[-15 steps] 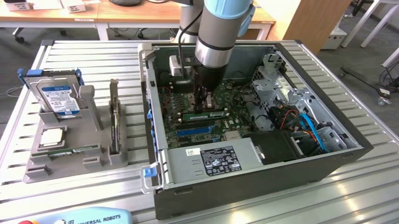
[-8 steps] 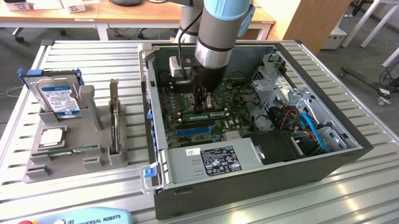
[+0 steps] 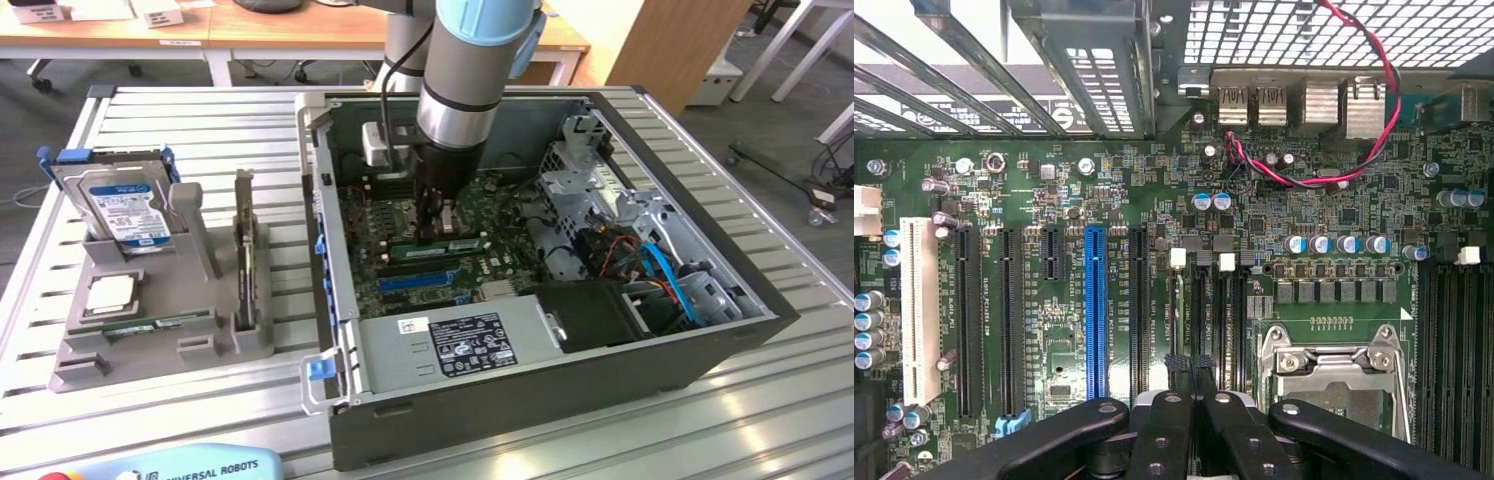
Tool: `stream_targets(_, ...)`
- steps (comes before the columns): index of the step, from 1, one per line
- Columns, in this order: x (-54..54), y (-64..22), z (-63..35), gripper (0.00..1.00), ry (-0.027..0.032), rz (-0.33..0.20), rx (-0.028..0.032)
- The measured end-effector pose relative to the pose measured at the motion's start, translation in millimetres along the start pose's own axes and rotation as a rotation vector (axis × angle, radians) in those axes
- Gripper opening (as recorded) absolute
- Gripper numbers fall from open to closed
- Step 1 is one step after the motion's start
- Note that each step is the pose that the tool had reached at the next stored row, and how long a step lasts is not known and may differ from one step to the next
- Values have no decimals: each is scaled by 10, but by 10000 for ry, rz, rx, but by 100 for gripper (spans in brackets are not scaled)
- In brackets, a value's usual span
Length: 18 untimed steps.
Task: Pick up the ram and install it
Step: 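Press down the ram until it locks into place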
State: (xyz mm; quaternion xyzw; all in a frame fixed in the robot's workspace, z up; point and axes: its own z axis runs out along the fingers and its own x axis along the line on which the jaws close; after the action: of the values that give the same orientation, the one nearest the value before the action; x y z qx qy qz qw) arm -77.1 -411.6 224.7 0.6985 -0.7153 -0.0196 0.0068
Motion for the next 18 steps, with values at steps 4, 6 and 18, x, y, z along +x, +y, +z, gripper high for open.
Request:
stream_targets(4,0,0,2,10,2,0,0)
stream_targets(6,0,0,9,10,0,0,0)
stream_targets(18,0,-1,17,10,-1,0,2)
